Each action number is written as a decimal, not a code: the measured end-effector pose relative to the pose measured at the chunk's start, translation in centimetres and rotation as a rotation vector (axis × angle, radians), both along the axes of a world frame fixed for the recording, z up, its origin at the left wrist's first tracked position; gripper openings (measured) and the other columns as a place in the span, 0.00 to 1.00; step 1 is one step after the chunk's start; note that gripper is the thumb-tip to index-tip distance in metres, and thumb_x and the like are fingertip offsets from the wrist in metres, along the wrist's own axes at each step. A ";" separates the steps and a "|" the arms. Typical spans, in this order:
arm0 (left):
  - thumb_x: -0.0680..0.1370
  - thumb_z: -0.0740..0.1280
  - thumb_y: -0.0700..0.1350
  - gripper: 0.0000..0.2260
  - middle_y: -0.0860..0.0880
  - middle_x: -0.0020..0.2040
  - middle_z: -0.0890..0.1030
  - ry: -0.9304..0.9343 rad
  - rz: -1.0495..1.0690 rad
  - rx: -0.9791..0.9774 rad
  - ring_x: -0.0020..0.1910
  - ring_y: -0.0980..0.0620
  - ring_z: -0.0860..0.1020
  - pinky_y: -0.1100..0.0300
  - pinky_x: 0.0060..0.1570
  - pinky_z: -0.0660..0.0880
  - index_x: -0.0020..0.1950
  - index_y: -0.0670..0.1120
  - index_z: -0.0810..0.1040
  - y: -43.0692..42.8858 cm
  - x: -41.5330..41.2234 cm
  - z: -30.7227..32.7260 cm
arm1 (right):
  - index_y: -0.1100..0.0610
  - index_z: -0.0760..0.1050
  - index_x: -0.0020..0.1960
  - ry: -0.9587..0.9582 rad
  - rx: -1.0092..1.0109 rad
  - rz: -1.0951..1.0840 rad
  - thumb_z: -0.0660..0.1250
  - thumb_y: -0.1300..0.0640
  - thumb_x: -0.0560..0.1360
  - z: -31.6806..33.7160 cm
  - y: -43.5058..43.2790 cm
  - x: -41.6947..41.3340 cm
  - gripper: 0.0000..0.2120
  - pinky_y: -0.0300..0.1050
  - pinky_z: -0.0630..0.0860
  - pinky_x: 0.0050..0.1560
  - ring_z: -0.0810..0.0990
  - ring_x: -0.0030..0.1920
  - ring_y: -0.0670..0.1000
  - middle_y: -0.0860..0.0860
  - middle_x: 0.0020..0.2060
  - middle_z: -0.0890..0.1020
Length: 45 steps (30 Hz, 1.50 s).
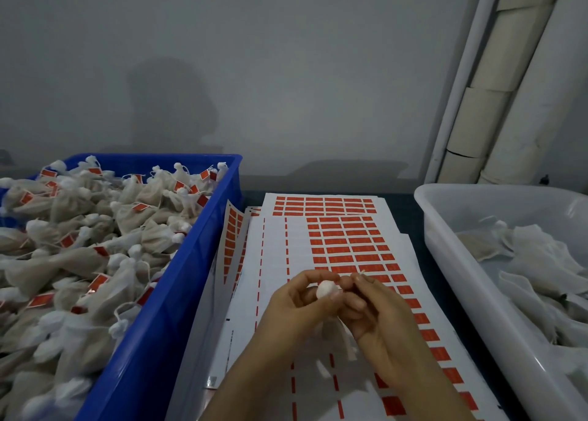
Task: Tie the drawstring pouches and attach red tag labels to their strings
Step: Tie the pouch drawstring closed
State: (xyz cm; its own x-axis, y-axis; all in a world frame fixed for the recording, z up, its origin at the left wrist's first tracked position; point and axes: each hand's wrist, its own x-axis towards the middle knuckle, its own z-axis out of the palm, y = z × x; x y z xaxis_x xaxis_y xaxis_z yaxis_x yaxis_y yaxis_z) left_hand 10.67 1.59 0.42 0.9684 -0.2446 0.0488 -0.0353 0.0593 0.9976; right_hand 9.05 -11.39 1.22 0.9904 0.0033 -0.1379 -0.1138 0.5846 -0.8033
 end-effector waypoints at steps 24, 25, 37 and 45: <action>0.69 0.72 0.48 0.03 0.56 0.41 0.86 -0.051 0.159 0.056 0.43 0.58 0.83 0.73 0.35 0.77 0.41 0.51 0.83 0.6 -0.1 0.2 | 0.61 0.69 0.42 -0.032 0.195 0.004 0.56 0.60 0.77 0.5 -0.5 0.6 0.07 0.36 0.73 0.27 0.70 0.22 0.47 0.54 0.25 0.74; 0.69 0.72 0.47 0.01 0.56 0.40 0.85 -0.056 0.174 0.064 0.42 0.58 0.83 0.73 0.35 0.77 0.40 0.52 0.83 0.7 0.0 0.2 | 0.61 0.69 0.42 -0.027 0.195 0.003 0.56 0.60 0.77 0.5 -0.4 0.6 0.07 0.36 0.73 0.26 0.70 0.22 0.47 0.54 0.25 0.73; 0.73 0.69 0.39 0.10 0.56 0.34 0.84 -0.034 0.209 0.192 0.38 0.57 0.82 0.71 0.33 0.76 0.33 0.50 0.79 0.6 0.2 0.5 | 0.61 0.70 0.37 -0.022 0.081 -0.078 0.56 0.60 0.77 0.7 -1.2 0.9 0.11 0.35 0.71 0.26 0.69 0.21 0.47 0.54 0.25 0.73; 0.74 0.65 0.54 0.10 0.58 0.40 0.81 0.192 -0.046 0.199 0.47 0.52 0.79 0.61 0.47 0.75 0.36 0.54 0.81 0.7 -0.3 1.2 | 0.46 0.80 0.39 -0.175 -0.575 -0.138 0.64 0.56 0.73 0.6 -0.3 -0.1 0.09 0.34 0.79 0.36 0.83 0.35 0.49 0.48 0.33 0.84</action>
State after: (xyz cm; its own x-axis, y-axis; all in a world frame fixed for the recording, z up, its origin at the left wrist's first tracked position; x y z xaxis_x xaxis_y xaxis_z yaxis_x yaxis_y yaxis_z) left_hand 10.38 2.30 1.64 0.9430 -0.2749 -0.1877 0.1534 -0.1413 0.9780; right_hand 8.97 -11.73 1.86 0.9845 -0.1533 0.0849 0.0939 0.0520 -0.9942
